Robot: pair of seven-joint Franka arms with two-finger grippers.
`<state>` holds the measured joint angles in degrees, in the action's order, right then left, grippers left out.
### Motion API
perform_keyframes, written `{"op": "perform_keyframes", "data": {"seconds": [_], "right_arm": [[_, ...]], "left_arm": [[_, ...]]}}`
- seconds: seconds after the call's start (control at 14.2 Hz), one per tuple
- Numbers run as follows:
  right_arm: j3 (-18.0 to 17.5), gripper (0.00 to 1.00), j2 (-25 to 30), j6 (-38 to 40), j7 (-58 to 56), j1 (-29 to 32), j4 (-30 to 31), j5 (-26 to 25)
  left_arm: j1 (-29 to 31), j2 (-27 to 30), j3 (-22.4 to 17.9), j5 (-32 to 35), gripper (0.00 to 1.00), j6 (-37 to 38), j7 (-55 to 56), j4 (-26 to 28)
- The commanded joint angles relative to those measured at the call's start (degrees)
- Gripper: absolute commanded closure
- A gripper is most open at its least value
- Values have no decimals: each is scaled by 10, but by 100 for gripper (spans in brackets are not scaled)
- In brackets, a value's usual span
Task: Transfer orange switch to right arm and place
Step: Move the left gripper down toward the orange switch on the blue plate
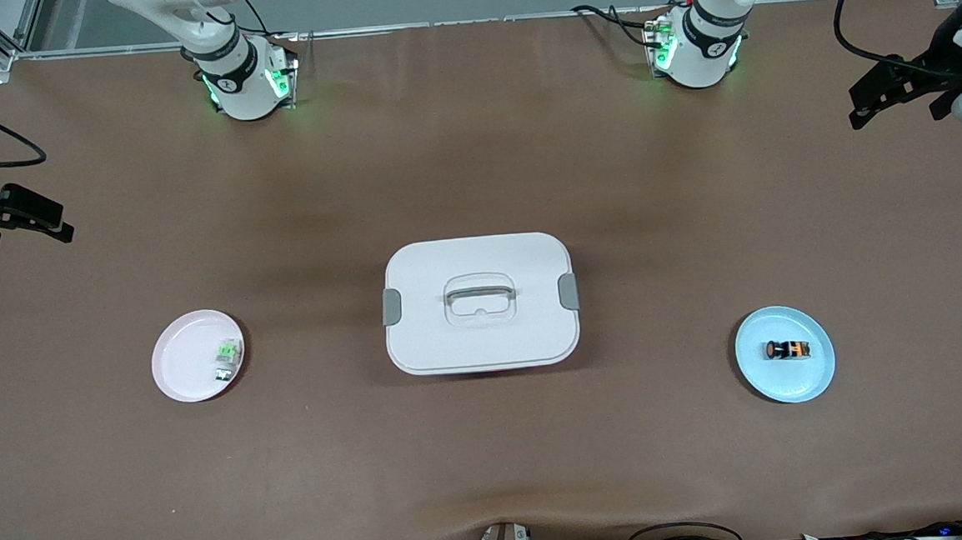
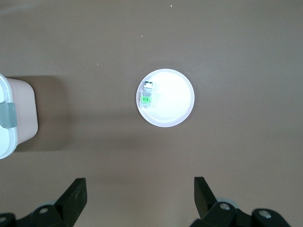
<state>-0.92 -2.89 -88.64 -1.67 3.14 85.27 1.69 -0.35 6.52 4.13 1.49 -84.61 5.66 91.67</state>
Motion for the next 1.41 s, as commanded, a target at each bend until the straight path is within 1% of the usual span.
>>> {"op": "perform_keyframes", "data": {"seconds": [0.0,0.21,0.35,0.49,0.77,0.98,1.05,1.2,1.34], "right_arm": [[0,0,18,-11,4,3,13,0],[1,0,19,-16,4,3,13,0],[1,0,20,-15,4,3,14,0],[1,0,20,-15,4,3,14,0],[1,0,20,-15,4,3,14,0],[2,0,19,-11,5,5,14,0],[3,0,18,-7,5,6,13,0],[3,0,16,5,4,15,10,-1],[3,0,14,6,1,19,-2,-1]], "left_arm": [[-1,-5,-1,12,0,12,-2,-13],[0,-14,-2,12,0,12,-6,-16],[2,-40,-3,13,0,12,-7,-38],[1,-66,-4,17,0,-1,-8,-39],[16,-120,-4,24,0,-77,-8,-27],[19,-135,-4,24,0,-158,-3,13],[26,-146,-4,24,0,-178,-9,17],[30,-177,-3,24,0,-201,-10,17],[31,-201,-4,24,0,-239,-12,29]]}}
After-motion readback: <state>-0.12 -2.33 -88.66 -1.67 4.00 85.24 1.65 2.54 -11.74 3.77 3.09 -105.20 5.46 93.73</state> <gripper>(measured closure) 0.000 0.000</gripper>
